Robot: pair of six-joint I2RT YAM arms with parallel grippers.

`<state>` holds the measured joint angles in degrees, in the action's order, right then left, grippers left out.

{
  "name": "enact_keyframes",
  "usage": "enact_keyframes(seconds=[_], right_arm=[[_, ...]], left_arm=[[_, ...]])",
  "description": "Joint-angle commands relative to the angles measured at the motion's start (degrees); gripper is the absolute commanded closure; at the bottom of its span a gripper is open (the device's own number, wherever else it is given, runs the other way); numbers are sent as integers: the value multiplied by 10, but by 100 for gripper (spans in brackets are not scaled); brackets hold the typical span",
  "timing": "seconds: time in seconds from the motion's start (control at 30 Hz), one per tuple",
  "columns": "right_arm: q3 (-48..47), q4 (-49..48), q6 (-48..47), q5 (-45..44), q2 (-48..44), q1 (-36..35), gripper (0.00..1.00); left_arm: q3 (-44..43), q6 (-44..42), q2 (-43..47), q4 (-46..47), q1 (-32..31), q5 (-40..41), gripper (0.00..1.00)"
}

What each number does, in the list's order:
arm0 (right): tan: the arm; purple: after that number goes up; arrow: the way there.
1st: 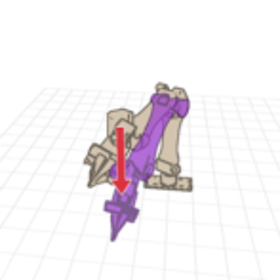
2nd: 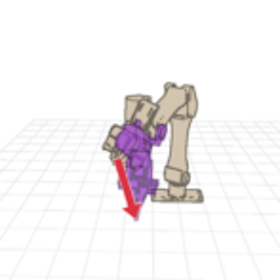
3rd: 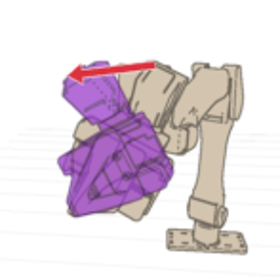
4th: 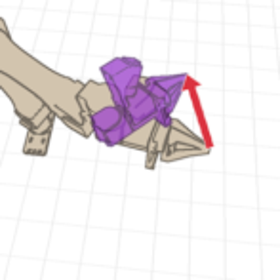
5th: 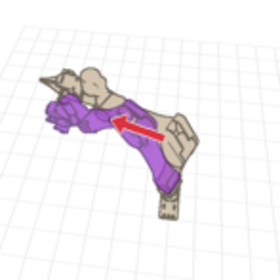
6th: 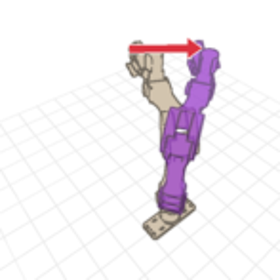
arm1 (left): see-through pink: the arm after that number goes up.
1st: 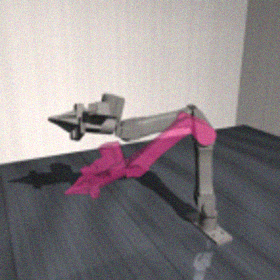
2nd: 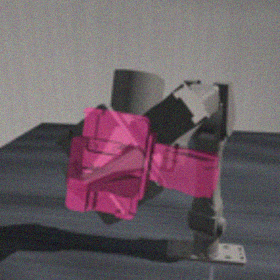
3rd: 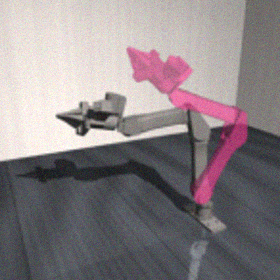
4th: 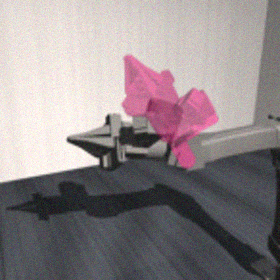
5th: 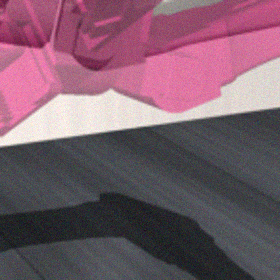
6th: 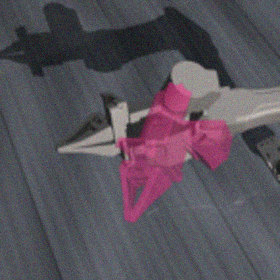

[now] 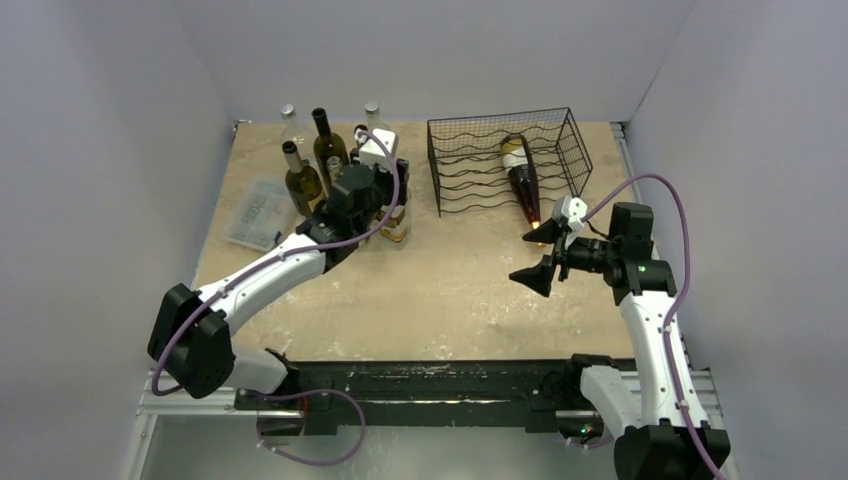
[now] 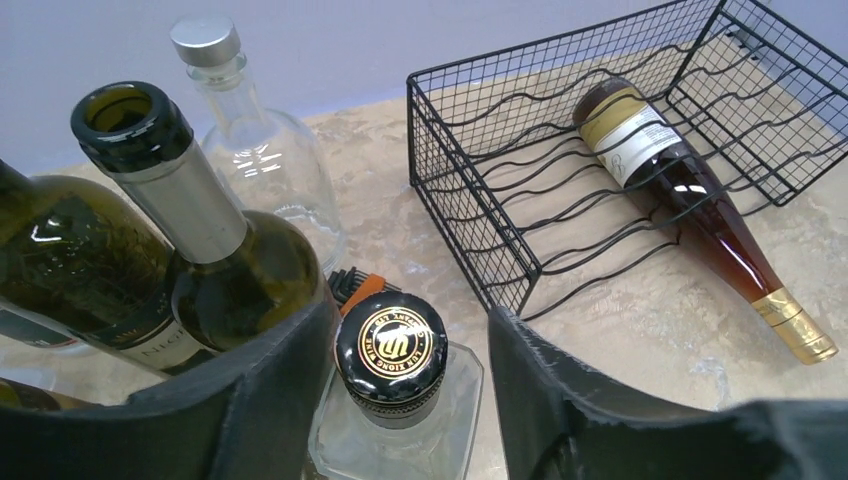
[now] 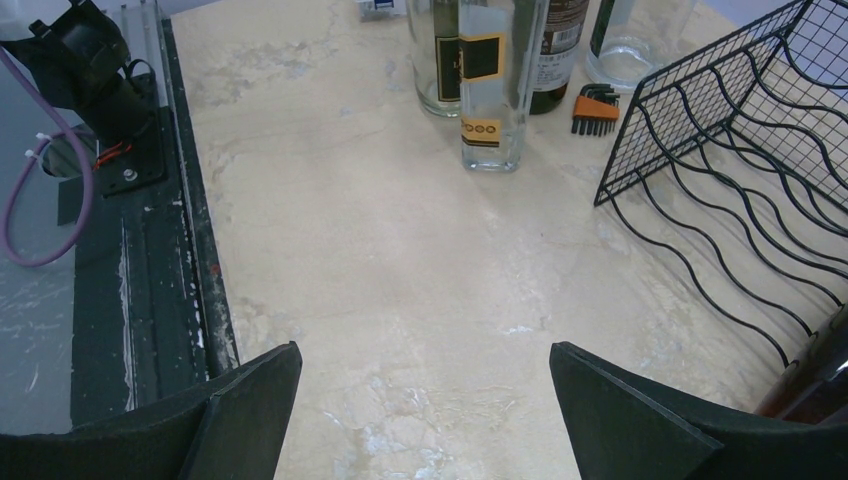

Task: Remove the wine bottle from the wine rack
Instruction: Place the wine bottle at the center of the board.

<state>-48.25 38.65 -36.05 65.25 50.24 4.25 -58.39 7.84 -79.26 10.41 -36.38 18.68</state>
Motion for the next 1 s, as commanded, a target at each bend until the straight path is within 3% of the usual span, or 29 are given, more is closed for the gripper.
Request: enact_keyframes(seconds=[0.0, 0.43, 0.7, 0.97], right_arm=[[-1, 2, -9, -4, 1, 3, 1], [1, -2, -7, -10, 0, 3, 1], [4, -7, -3, -18, 3, 3, 1], [11, -21, 5, -30, 3, 3, 1]], left_arm=[[-23, 15, 31, 43, 5, 3, 36], [-23, 11, 127, -18, 5, -21, 1], [-19, -7, 208, -94, 6, -134, 0], [-6, -36, 286, -207, 7, -169, 0]])
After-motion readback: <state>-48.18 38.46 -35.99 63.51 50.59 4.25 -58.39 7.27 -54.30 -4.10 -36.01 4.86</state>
